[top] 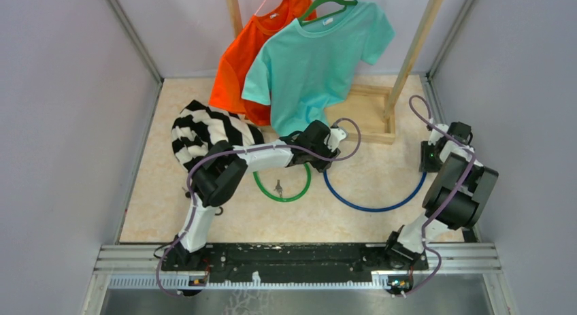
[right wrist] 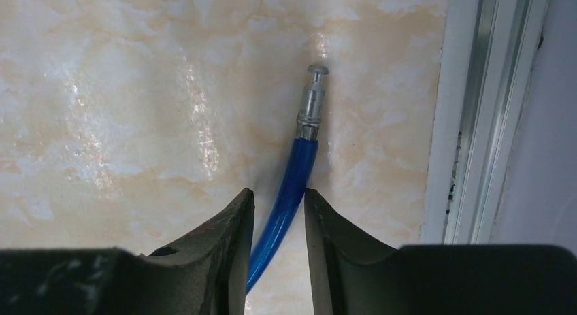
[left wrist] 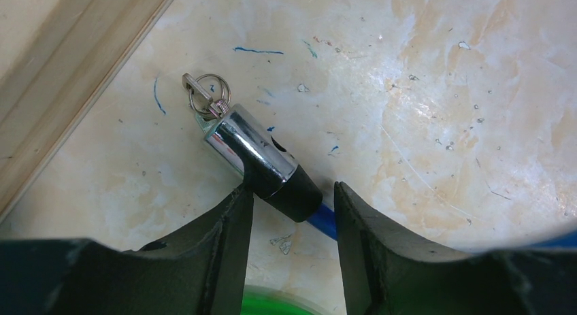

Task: Lock with the key
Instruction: Pick up the lock from the center of the board.

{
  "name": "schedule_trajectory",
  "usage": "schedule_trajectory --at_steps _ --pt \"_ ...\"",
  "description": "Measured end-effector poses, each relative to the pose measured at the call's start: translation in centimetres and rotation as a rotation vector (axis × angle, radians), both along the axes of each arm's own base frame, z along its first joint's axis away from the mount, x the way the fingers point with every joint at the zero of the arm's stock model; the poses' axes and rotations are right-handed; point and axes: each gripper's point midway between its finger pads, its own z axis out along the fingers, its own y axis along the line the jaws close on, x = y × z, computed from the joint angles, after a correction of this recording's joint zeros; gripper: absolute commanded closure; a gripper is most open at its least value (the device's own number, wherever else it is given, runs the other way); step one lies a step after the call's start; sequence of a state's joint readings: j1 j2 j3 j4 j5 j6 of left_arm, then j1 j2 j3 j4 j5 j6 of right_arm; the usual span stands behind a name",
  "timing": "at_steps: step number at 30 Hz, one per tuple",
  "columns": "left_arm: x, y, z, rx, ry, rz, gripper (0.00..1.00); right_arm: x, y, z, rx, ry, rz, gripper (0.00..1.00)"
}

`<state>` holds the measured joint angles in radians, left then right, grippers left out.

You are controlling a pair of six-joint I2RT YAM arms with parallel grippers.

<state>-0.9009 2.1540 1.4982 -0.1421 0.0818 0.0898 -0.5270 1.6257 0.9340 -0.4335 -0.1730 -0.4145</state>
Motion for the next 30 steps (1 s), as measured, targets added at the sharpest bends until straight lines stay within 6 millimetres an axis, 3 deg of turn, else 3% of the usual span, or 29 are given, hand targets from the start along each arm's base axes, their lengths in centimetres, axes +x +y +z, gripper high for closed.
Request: schedule_trajectory --at_steps 10,14,18,21,24,30 --pt "-0.2 0.1 -0.1 -0.017 -0.004 0.006 0.56 0.3 0.1 -0.5 -0.018 -0.015 -0.013 0.88" --pt "-0.2 0.0 -0.1 -0.022 0.002 0.01 0.66 0.4 0.2 -0.4 -0.01 -0.022 -0.019 0.99" --pt "-0.2 -0.2 0.0 -0.031 0.004 0.015 0.79 0.6 0.9 0.0 0.022 -0.045 -0.002 1.0" --pt "-0.1 -0.2 0.1 -0.038 0.007 0.018 0.88 0.9 1.8 1.6 0.045 -0.097 0.024 1.0" --pt "0.0 -0.2 0.2 -0.045 0.01 0.016 0.99 1.5 2.8 4.8 0.05 -0.2 0.071 1.0" --pt "0.1 -0.2 0.3 -0.06 0.023 0.009 1.0 2.0 6.2 10.0 0.084 -0.36 0.206 1.0"
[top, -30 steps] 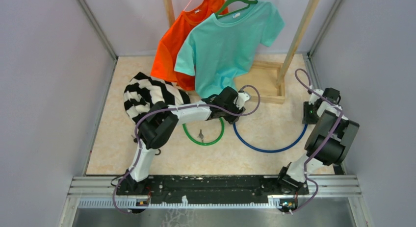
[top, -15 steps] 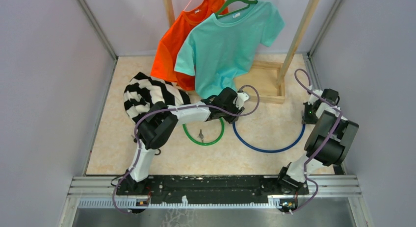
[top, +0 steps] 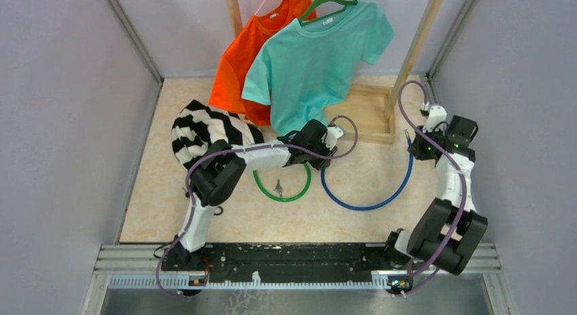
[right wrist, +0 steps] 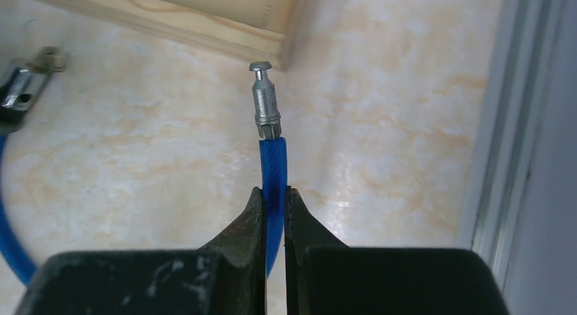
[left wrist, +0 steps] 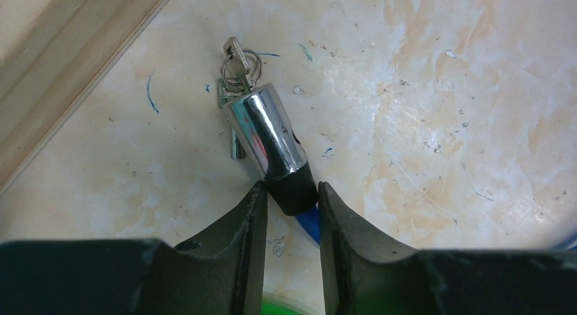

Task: Lock with the key
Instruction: Pick up the lock from the center of the board.

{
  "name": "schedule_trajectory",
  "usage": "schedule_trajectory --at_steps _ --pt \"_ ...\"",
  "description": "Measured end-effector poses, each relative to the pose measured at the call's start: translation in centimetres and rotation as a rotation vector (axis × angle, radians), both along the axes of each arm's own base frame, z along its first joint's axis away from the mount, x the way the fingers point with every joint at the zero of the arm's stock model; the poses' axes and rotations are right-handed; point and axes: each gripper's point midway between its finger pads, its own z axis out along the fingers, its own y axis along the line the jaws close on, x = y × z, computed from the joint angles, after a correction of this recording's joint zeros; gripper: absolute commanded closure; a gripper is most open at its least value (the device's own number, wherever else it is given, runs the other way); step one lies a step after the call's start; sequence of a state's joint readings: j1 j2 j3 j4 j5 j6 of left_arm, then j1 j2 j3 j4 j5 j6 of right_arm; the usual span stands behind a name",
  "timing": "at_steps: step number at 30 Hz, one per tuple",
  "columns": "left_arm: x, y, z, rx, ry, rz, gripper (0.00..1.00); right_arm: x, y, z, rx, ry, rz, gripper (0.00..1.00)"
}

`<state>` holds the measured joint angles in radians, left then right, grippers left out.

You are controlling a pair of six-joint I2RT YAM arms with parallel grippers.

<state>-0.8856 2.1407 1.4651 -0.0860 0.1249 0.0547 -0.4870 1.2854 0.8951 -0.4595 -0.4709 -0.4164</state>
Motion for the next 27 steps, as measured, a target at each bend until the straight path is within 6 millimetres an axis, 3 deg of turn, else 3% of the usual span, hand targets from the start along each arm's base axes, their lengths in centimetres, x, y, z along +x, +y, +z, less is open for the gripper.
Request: schedule_trajectory --at_steps 6,11,19,27 --pt "0.0 0.9 0.1 -0.019 0.037 0.0 1.0 -0.2 6.9 1.7 0.031 -0.073 0.235 1.0" --pt "0.0 2.2 0.2 -0.028 0.059 0.014 1.0 -0.9 10.6 1.4 0.054 -0.091 0.358 1.0" --pt "0.3 2.5 1.3 -0.074 0.053 0.036 1.0 -1.1 14.3 0.0 0.07 -0.075 0.481 1.0" --pt "0.8 2.5 1.9 -0.115 0.081 0.066 1.0 -0.9 16.6 -1.1 0.094 -0.05 0.559 1.0"
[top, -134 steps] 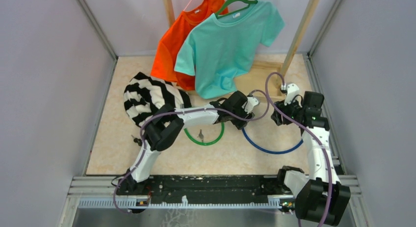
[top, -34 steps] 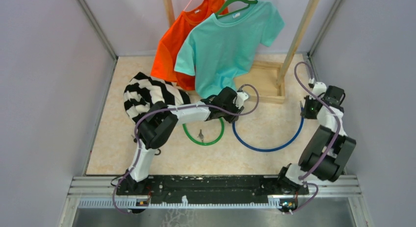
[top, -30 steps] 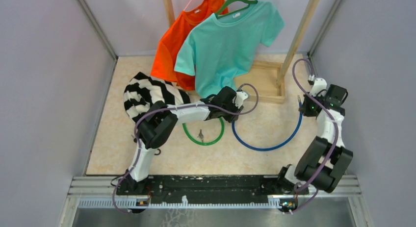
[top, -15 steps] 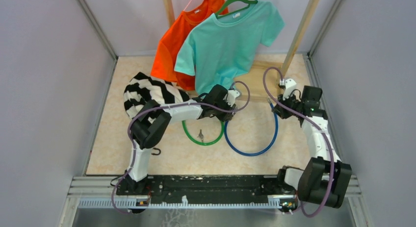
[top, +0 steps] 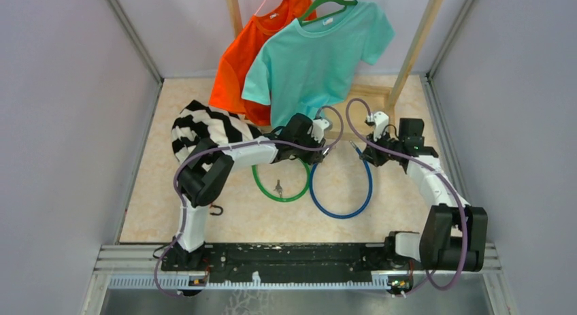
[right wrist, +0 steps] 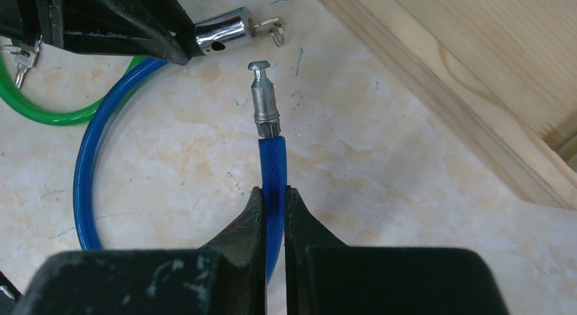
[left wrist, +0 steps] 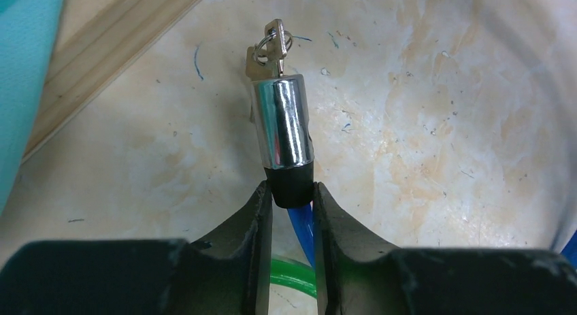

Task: Lock with the key
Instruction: Pick up the lock from the center of the board.

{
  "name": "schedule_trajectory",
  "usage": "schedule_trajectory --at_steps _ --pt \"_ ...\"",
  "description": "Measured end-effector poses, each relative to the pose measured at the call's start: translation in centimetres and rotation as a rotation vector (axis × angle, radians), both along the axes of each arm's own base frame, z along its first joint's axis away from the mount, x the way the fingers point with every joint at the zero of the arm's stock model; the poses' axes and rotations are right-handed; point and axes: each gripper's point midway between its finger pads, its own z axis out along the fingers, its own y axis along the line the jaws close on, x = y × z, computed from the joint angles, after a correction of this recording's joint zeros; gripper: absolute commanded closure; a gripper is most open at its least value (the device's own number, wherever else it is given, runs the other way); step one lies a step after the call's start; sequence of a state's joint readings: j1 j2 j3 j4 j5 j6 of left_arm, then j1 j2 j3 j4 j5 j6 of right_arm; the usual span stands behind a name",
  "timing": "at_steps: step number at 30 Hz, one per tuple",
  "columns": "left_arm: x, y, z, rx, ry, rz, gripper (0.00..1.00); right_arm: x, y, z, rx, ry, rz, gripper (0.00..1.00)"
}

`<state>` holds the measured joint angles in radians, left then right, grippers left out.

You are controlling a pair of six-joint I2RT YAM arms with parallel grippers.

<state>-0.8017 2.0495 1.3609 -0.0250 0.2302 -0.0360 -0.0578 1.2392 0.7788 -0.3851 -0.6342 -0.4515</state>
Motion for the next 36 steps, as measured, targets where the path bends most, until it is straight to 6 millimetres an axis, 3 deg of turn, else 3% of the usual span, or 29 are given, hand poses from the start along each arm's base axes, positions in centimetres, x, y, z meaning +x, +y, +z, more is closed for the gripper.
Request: schedule_trajectory --at_steps 15,24,36 --pt "0.8 0.3 2.4 -0.072 0.021 0.043 1.0 -0.2 4.3 -3.3 0.031 0.123 0.114 1.0" --pt "0.9 0.1 4.1 -0.104 -0.001 0.042 1.0 0.3 6.3 -3.9 0.067 0.177 0.157 1.0" --pt "0.1 0.1 3.3 -0.085 0.001 0.024 1.0 0.6 7.0 -4.2 0.083 0.218 0.158 1.0"
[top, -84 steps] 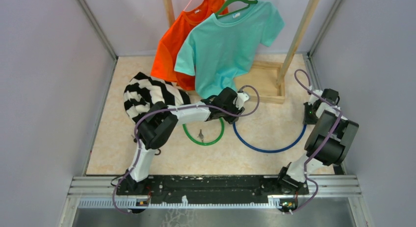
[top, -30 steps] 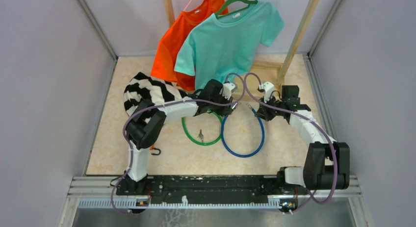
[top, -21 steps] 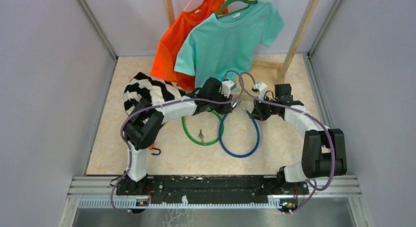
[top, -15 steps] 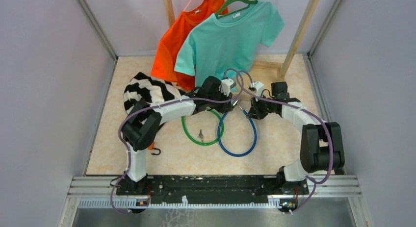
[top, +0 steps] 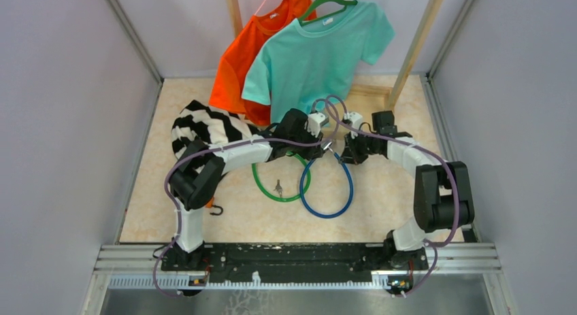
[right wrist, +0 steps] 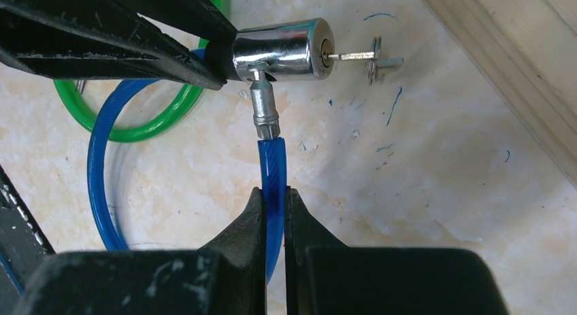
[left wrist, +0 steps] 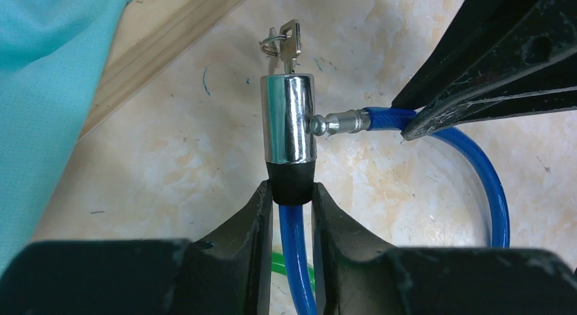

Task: Lock with the key
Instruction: Pick up the lock from the center of the board, then lock the lock.

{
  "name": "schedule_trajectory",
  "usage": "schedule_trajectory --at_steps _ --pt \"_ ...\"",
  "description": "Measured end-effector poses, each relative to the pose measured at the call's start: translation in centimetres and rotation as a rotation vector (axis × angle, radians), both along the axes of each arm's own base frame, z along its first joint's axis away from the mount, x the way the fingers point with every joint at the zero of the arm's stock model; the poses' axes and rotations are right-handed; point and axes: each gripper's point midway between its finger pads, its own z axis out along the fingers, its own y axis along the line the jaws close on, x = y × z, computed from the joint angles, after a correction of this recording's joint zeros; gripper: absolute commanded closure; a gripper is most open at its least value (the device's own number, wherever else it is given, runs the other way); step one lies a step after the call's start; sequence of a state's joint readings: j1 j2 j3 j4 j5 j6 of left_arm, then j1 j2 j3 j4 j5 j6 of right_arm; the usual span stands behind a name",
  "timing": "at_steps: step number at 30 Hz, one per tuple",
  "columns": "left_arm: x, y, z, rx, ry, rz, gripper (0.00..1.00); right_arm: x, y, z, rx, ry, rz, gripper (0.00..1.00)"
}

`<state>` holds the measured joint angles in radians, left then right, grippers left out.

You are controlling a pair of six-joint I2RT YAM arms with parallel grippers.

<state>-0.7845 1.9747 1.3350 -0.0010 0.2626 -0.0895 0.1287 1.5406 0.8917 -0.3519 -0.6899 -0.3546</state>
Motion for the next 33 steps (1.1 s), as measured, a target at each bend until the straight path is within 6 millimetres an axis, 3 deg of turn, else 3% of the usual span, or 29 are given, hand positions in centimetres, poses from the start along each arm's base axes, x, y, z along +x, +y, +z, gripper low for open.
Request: schedule_trajectory --at_steps 17,33 --pt "-0.2 0.0 -0.5 0.033 -0.033 -0.005 1.0 -0.2 0.0 -0.6 -0.007 0.035 0.004 1.0" --pt "0.1 0.1 1.0 0.025 -0.074 -0.005 1.0 -0.5 -0.1 -0.7 -0.009 0.045 0.006 1.0"
